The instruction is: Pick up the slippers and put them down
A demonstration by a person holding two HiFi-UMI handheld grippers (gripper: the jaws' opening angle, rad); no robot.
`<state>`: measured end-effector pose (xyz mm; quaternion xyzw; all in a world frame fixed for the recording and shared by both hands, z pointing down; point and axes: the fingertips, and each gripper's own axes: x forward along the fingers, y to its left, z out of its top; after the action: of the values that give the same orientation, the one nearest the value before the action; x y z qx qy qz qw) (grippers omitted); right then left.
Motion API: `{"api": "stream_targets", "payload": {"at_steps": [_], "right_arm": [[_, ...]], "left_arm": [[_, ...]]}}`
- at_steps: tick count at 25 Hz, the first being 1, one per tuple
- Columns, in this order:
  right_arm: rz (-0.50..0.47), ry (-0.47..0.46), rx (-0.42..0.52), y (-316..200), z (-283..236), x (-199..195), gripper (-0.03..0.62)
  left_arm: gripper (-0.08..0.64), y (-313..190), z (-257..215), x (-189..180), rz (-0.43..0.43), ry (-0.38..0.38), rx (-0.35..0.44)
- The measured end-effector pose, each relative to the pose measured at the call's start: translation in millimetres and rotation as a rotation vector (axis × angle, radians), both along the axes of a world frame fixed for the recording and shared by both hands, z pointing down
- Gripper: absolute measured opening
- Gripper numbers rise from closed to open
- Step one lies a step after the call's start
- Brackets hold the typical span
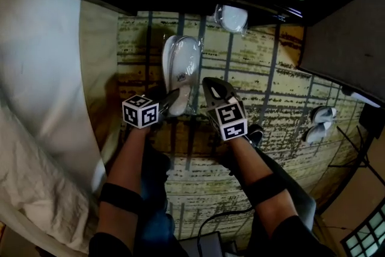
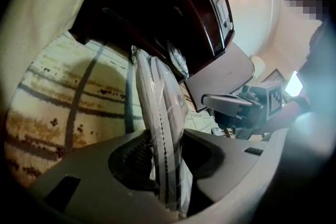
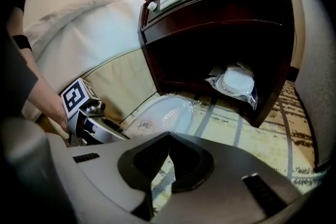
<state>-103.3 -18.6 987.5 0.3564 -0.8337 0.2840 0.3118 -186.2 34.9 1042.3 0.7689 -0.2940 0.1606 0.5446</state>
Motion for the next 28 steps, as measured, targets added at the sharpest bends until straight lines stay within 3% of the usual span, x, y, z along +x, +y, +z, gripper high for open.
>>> {"api": "stream_targets", "payload": {"at_steps": [6,15,23,28], "right_arm": [[0.041,-0.019,0.02,-16.2,-28.8,1.7,0.0],[0.073,-0.046,0.069,-54.6,-34.7,-1.7,0.002],[0.142,-0.079,0.1,-79.7,-27.2,4.5,0.0],[0.163,-0.086,0.1,-82.9,-22.5,9.9,0.0]], "left_arm": [[0.131,-42.3,-38.5,-4.4,-0.023,0.005,0.04],[0.132,-150.0,-60.5,-1.6,-0.104,0.028,0.12],[0.133,-229.4,-59.5,-4.7,-0.241,0.038,0.149],[0.133,-263.4,-57.9,-9.2,-0.356,0.046,0.127]]}}
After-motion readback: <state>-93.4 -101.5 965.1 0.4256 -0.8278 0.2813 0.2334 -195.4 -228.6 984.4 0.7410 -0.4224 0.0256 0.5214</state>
